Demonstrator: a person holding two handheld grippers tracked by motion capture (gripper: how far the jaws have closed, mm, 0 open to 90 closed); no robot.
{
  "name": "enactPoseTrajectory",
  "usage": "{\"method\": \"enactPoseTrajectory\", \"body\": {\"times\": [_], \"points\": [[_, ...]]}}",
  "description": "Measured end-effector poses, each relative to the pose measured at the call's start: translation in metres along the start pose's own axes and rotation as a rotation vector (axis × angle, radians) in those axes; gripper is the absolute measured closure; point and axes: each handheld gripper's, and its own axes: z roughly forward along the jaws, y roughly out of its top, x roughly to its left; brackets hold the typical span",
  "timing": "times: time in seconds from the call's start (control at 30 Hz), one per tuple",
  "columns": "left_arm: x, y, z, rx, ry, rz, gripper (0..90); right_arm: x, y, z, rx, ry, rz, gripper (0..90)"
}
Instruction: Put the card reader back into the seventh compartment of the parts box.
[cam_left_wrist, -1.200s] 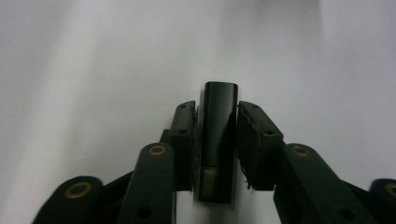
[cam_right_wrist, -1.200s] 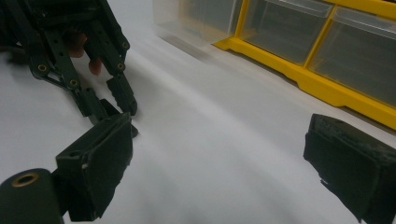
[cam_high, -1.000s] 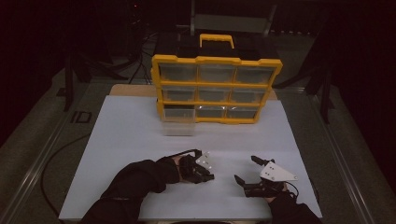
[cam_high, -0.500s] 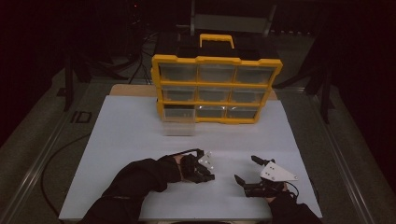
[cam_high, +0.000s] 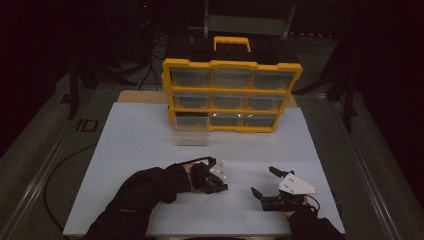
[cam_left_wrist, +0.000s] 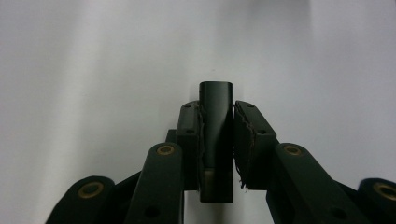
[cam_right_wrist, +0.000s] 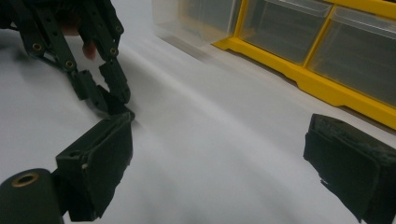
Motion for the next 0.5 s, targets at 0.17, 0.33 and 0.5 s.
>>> {"method": "enactPoseTrajectory", "body": {"times": [0.17, 0.33, 0.5], "points": [[0.002, -0.001, -0.004, 0.004, 0.005, -0.006, 73.7, 0.000, 0.000, 0.000, 0.001, 0.000, -0.001, 8.1], [0.004, -0.001, -0.010, 0.003, 0.012, -0.003, 73.7, 0.000, 0.000, 0.000, 0.000, 0.000, 0.000, 8.1], [0.006, -0.001, -0.019, -0.012, 0.020, 0.000, 73.7, 0.000, 0.000, 0.000, -0.002, 0.000, 0.003, 8.1]]}}
